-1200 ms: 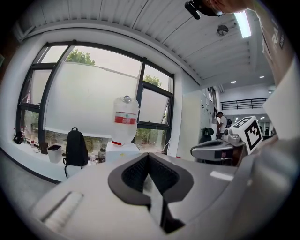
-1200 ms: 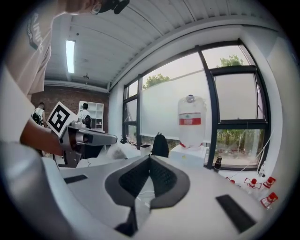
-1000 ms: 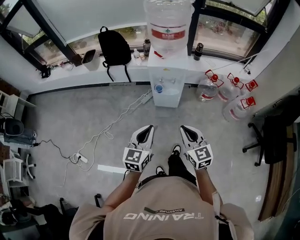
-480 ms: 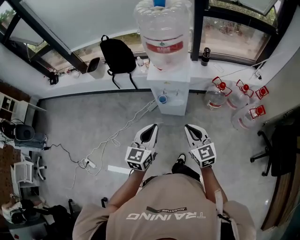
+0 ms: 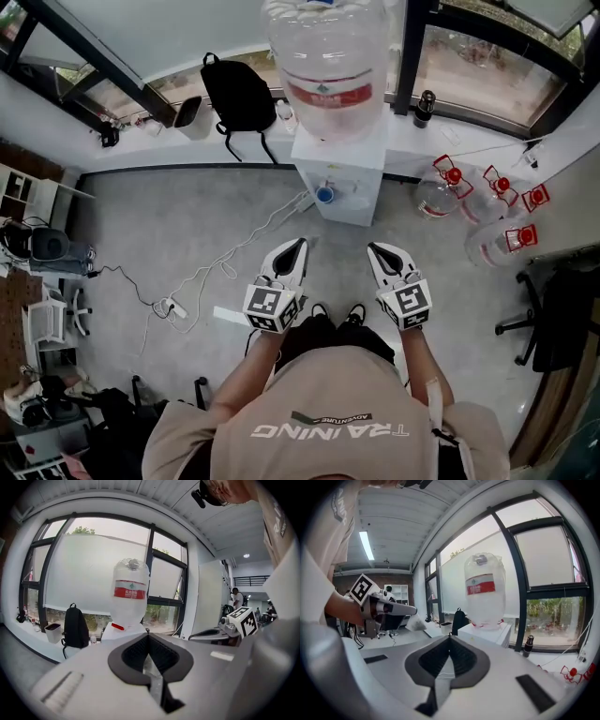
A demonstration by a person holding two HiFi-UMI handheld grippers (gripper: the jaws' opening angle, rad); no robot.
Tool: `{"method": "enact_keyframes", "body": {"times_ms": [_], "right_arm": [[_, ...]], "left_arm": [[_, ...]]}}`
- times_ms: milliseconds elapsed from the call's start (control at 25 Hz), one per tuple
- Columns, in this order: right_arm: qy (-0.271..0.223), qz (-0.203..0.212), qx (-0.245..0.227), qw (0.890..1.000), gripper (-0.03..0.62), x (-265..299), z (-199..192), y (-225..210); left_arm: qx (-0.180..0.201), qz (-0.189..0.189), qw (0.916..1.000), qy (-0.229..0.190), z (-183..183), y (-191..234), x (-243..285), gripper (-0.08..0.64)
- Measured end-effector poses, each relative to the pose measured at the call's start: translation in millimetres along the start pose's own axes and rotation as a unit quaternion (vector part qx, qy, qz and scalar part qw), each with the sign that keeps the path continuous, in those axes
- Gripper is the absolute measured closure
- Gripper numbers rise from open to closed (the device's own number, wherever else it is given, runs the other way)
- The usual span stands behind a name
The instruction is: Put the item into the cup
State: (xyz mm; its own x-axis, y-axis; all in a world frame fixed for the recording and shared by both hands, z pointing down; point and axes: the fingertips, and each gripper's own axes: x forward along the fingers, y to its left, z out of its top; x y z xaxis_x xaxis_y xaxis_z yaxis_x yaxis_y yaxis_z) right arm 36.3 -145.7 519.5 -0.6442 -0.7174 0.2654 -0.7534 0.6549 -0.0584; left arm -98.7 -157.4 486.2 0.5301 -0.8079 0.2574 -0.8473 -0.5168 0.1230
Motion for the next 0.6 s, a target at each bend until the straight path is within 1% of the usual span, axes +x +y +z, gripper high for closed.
{"method": "enact_keyframes", "body": {"times_ms": [200,360,480,600], "right_arm": [[-0.009,0.016,0.013,1.000,0.581,21,-3,-5],[0.001,0.009,0.014,1.000,0.581,36,-7,-7],[0.011,-0.001,0.012,1.000,0.581,50,0,-14],[0.010,-0.016,-0.002,1.000,0.581,67,15,-22]], "left_arm": [[0.000,-0.005,0.9999,0.009,-4,16,17,0.554],[-0.007,-0.010,0.9998,0.013,-6,32,31,0.554],[0.000,-0.030,0.9995,0.013,-1,44,50,0.554],[0.012,-0.055,0.9984,0.011,6,57,67,0.554]]}}
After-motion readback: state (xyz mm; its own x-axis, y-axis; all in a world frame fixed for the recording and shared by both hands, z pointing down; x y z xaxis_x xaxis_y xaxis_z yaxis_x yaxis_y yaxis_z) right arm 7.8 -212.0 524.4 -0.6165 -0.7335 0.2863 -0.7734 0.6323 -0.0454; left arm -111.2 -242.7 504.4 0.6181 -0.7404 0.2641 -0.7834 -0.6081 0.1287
